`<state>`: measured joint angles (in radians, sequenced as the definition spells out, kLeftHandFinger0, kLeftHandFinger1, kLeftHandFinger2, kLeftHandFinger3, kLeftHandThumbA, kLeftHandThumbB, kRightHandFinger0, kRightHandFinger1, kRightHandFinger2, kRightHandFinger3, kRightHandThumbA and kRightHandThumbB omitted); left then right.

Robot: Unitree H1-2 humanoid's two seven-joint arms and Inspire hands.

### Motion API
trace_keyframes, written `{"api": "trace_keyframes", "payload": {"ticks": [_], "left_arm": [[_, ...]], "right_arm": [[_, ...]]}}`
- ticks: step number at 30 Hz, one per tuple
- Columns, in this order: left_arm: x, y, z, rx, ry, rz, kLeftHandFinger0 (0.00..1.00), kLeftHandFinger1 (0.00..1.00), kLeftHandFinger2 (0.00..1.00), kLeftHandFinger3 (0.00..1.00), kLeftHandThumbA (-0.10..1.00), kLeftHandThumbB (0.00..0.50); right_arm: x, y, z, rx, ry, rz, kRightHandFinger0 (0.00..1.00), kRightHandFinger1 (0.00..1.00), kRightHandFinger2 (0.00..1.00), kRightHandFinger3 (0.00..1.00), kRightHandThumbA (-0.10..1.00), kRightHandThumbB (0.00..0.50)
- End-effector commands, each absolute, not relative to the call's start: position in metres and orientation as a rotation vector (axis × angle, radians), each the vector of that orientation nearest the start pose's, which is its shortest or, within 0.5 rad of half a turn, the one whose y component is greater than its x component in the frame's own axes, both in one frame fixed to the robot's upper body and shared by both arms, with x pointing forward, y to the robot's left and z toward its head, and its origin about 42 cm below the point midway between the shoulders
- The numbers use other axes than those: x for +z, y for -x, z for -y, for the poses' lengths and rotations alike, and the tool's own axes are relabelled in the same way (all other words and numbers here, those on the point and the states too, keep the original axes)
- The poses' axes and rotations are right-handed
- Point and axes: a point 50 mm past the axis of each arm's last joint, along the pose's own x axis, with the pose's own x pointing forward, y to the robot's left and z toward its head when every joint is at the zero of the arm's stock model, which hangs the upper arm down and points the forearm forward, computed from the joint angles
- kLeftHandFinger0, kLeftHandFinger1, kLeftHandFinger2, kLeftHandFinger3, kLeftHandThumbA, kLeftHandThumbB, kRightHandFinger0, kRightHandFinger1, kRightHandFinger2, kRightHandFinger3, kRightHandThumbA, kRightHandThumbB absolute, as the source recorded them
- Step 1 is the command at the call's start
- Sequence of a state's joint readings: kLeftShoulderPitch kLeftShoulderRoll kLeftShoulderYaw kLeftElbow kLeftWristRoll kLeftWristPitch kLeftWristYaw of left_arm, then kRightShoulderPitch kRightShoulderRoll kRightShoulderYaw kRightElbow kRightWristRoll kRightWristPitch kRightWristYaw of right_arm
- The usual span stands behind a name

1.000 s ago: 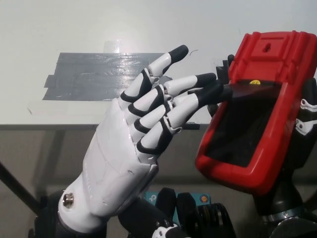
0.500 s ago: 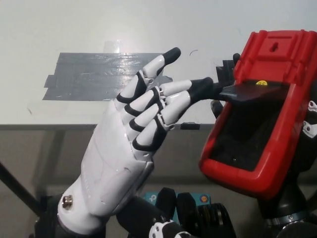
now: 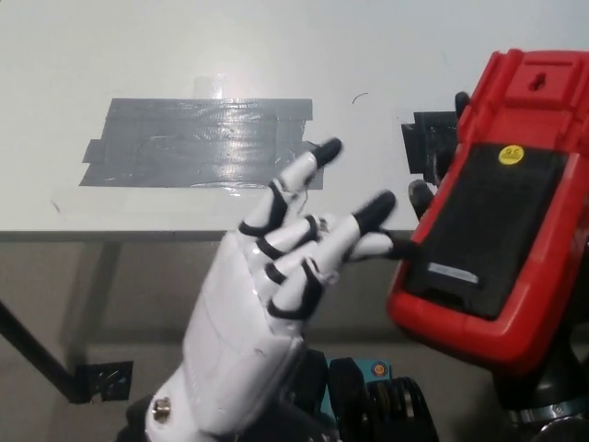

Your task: The robot first picks the multimeter with right hand and then unfolds the black stand on the back of it using left hand

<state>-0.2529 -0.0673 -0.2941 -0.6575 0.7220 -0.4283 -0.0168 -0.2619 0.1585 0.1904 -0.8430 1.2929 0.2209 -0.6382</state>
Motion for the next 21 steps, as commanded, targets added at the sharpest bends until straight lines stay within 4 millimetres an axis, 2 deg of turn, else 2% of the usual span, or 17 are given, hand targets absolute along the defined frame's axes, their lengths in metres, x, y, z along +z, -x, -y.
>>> {"api": "trace_keyframes", "payload": {"ticks": [1, 2, 3, 4, 7, 10, 11, 13, 16, 17, 18, 19, 21], "left_arm": [[0.341, -0.218, -0.103, -0.080, -0.453, 1.468, 1.00, 0.58, 0.62, 1.00, 0.95, 0.326], [0.340, -0.218, -0.103, -0.074, -0.439, 1.471, 1.00, 0.56, 0.60, 1.00, 0.92, 0.325], [0.340, -0.218, -0.102, -0.069, -0.452, 1.478, 1.00, 0.54, 0.58, 1.00, 1.00, 0.367], [0.340, -0.218, -0.101, -0.066, -0.448, 1.481, 1.00, 0.53, 0.56, 1.00, 1.00, 0.375], [0.336, -0.217, -0.101, -0.056, -0.470, 1.485, 1.00, 0.54, 0.57, 1.00, 1.00, 0.421], [0.335, -0.216, -0.101, -0.064, -0.486, 1.475, 1.00, 0.58, 0.59, 1.00, 1.00, 0.423], [0.336, -0.215, -0.102, -0.052, -0.494, 1.482, 1.00, 0.53, 0.55, 1.00, 1.00, 0.419], [0.337, -0.213, -0.103, -0.048, -0.500, 1.487, 1.00, 0.51, 0.54, 1.00, 1.00, 0.425], [0.337, -0.213, -0.107, -0.043, -0.502, 1.486, 1.00, 0.49, 0.55, 1.00, 1.00, 0.440], [0.335, -0.216, -0.111, -0.060, -0.504, 1.473, 1.00, 0.50, 0.58, 1.00, 1.00, 0.481], [0.331, -0.219, -0.117, -0.063, -0.499, 1.452, 1.00, 0.52, 0.60, 1.00, 1.00, 0.499], [0.329, -0.217, -0.122, -0.064, -0.492, 1.413, 1.00, 0.54, 0.60, 1.00, 1.00, 0.500], [0.328, -0.215, -0.130, -0.057, -0.495, 1.405, 1.00, 0.53, 0.63, 1.00, 1.00, 0.500]], "right_arm": [[0.362, -0.232, 0.126, 0.601, -1.414, 0.314, 0.00, 0.21, 0.65, 0.91, -0.10, 0.131], [0.362, -0.232, 0.127, 0.603, -1.412, 0.310, 0.00, 0.21, 0.65, 0.91, -0.10, 0.131], [0.362, -0.232, 0.127, 0.602, -1.411, 0.311, 0.00, 0.21, 0.65, 0.91, -0.10, 0.133], [0.362, -0.232, 0.127, 0.604, -1.415, 0.309, 0.00, 0.22, 0.66, 0.91, -0.10, 0.135], [0.363, -0.231, 0.127, 0.594, -1.432, 0.302, 0.00, 0.20, 0.64, 0.91, -0.10, 0.133], [0.363, -0.232, 0.128, 0.591, -1.430, 0.308, 0.00, 0.20, 0.64, 0.92, -0.10, 0.133], [0.363, -0.232, 0.127, 0.591, -1.435, 0.306, 0.00, 0.20, 0.64, 0.92, -0.10, 0.134], [0.363, -0.234, 0.128, 0.569, -1.430, 0.311, 0.00, 0.19, 0.63, 0.94, -0.10, 0.152], [0.362, -0.241, 0.131, 0.541, -1.406, 0.322, 0.00, 0.17, 0.63, 0.93, -0.10, 0.132], [0.362, -0.246, 0.133, 0.529, -1.407, 0.327, 0.00, 0.17, 0.63, 0.99, -0.10, 0.108], [0.362, -0.251, 0.136, 0.502, -1.416, 0.324, 0.00, 0.16, 0.63, 1.00, -0.10, 0.103], [0.362, -0.257, 0.140, 0.468, -1.426, 0.324, 0.00, 0.15, 0.61, 1.00, -0.10, 0.091], [0.361, -0.267, 0.144, 0.443, -1.436, 0.328, 0.00, 0.18, 0.67, 1.00, -0.10, 0.068]]}}
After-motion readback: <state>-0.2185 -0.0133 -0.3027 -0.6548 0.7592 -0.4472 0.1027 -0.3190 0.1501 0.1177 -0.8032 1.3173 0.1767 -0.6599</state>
